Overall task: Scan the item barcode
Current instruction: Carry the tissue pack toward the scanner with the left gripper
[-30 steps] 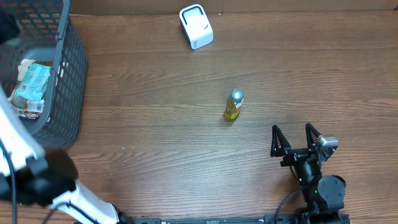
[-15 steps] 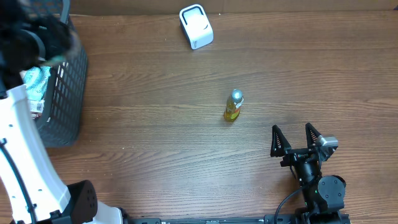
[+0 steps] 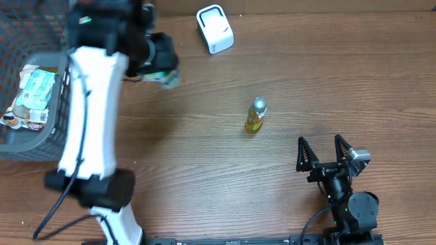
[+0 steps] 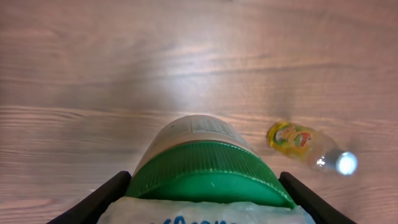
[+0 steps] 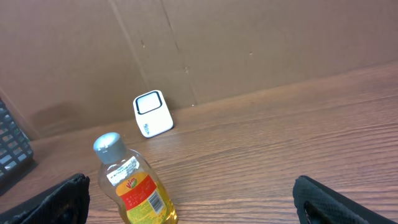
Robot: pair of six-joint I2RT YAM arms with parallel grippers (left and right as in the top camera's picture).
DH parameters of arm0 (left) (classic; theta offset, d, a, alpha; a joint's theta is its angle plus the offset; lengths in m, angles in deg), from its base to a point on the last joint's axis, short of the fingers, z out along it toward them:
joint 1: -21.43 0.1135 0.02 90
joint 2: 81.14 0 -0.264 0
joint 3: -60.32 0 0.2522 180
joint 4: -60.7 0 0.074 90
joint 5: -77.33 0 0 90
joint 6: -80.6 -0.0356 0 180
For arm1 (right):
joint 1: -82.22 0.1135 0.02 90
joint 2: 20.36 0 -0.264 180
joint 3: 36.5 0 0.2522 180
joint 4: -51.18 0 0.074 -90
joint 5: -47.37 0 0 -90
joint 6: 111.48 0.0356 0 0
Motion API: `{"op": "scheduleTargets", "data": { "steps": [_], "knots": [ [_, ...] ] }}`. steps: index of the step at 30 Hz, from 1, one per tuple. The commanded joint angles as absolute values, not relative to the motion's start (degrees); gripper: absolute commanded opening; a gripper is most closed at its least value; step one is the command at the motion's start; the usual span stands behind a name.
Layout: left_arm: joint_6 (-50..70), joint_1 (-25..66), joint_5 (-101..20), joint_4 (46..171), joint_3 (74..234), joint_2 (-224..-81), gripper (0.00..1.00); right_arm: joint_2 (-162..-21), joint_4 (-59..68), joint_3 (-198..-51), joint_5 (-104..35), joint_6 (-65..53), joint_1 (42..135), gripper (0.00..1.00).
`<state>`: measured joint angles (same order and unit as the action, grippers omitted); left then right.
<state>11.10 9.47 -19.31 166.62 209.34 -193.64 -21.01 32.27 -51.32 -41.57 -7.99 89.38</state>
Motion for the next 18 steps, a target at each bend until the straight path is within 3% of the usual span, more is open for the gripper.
{"op": "scheduleTargets", "data": {
  "steps": [1, 18],
  "knots": [
    [16.5, 6.0, -19.5, 166.5, 209.8, -198.5, 0.31, -20.7, 32.6, -50.7, -41.9, -7.7, 89.2, 1.0],
    [24.5, -9.5, -8.7, 156.8, 209.8, -214.8, 0.32, -20.7, 32.6, -50.7, -41.9, -7.8, 89.2, 1.0]
  ]
}}
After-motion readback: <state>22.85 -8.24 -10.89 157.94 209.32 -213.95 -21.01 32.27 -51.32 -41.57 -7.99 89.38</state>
